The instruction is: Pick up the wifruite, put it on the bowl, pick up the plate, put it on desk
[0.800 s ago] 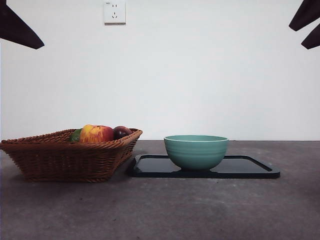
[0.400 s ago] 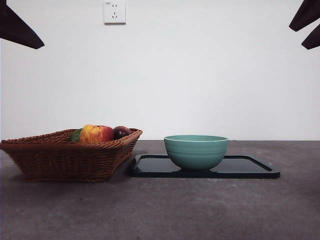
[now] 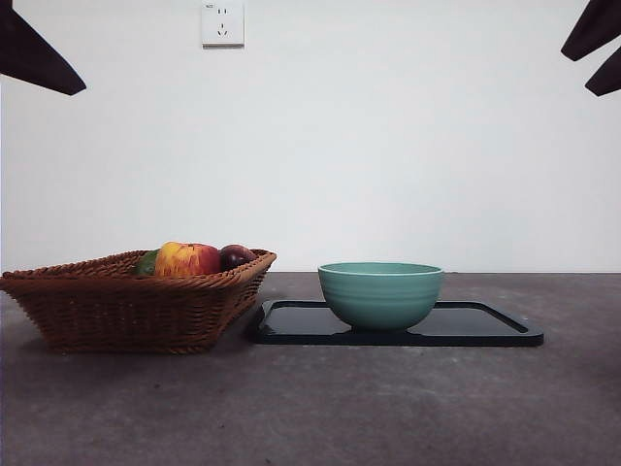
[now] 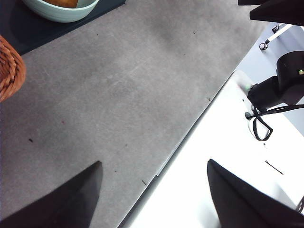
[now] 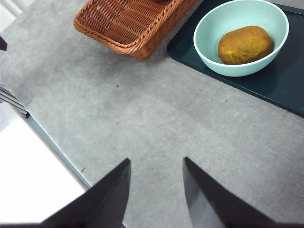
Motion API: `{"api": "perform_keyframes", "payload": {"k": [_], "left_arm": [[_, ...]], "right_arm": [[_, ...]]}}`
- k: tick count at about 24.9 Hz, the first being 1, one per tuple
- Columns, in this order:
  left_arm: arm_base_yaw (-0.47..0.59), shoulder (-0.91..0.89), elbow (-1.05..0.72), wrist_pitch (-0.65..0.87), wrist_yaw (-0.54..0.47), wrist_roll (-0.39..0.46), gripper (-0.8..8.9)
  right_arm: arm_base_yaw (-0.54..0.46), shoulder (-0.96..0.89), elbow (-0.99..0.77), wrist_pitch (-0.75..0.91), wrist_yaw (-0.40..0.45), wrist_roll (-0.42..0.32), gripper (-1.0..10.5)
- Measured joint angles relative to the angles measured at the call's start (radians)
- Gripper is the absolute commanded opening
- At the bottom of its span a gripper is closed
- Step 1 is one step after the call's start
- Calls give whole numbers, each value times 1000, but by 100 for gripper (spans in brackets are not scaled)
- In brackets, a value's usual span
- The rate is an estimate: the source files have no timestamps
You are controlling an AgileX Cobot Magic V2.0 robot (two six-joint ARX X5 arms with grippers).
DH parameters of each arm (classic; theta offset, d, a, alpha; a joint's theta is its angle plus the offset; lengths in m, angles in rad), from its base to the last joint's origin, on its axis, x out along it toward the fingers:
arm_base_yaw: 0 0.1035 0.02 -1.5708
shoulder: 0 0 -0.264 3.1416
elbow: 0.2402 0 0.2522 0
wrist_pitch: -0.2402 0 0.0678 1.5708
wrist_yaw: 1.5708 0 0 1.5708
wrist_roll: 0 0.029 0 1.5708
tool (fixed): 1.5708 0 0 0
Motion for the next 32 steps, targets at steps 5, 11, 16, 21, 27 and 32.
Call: {"api": "perform_keyframes", "payload": {"k": [5,11,16,21,27,32], "left_arm": [[0,0,0,45,0,-2,343],[0,21,11,176,-35,-30,344],[0,131,114,183,-85,-34,344],[0,373,356,198,-93,-15,343],[-16,683,632,205,-109,30,343],[-66,889,791,206,-206,100,343]], "right_arm": [[0,0,0,0,0,0,176],[0,0,0,0,0,0,176],[0,0,0,0,0,0,176],[0,0,0,0,-6,0,176],[0,-3,0,-1,-36,1,176],[0,-50,0,-29,-56,10,176]]}}
